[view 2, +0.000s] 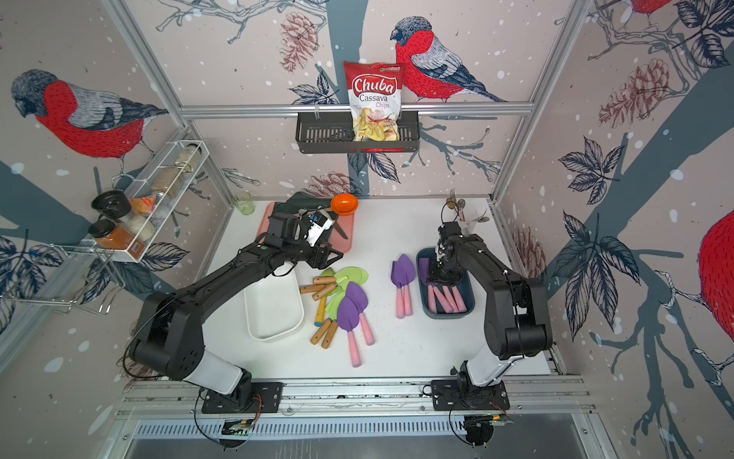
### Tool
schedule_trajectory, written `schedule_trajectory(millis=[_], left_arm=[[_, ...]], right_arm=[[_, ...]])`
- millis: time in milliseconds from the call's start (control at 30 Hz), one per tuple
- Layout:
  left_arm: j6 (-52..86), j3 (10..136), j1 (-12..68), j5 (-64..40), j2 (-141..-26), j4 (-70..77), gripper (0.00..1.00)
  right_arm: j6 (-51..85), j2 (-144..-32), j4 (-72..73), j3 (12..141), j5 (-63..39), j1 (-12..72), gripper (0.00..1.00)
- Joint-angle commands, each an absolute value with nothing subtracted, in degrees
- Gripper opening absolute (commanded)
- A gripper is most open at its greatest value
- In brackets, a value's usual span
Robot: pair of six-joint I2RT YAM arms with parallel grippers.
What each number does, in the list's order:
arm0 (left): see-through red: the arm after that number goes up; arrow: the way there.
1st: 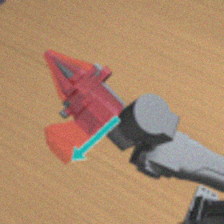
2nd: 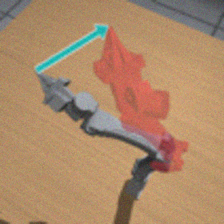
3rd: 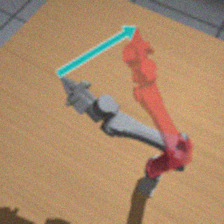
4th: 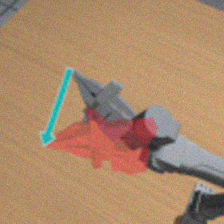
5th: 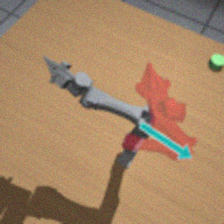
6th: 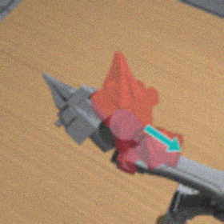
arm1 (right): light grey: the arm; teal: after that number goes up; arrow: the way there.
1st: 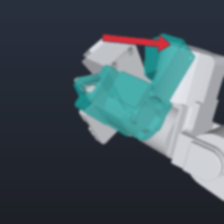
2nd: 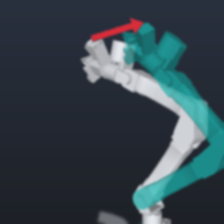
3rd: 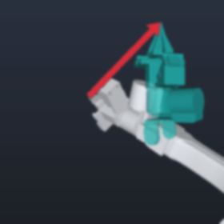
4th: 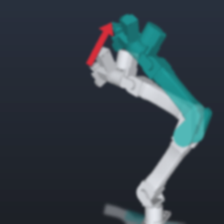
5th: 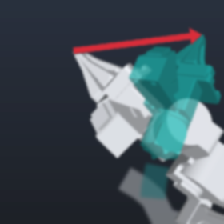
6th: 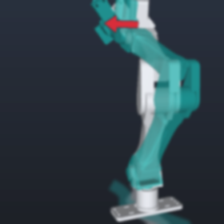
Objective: Sort the small shovels by color and place them into the storage box
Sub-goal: Place the shovel in the storage box, then adjust the shovel in the storage box.
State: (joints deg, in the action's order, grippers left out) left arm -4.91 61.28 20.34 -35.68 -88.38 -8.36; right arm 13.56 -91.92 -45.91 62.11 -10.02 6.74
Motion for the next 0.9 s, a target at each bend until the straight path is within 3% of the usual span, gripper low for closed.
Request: schedule_trajectory(millis=[0, 533, 733, 867], left_arm=[[-5.71, 61.3, 20.39, -35.58, -88.15, -8.46, 0.72], [-5.56, 61.42, 20.49, -35.68, -88.68, -8.26, 0.73], [-5.63, 61.21, 20.48, -35.52, -88.59, -8.26, 0.72], [-5.8, 61.11, 20.48, -35.5, -88.33, -8.44, 0.72]], right_arm=[[15.11, -90.41, -46.77, 59.88, -11.91, 3.2, 0.38], [14.93, -93.04, -46.72, 55.11, -15.38, 3.23, 0.13], [15.2, -95.06, -46.13, 54.79, -14.03, 4.37, 0.11], [15.45, -94.43, -47.4, 56.5, -11.7, 5.07, 0.16]])
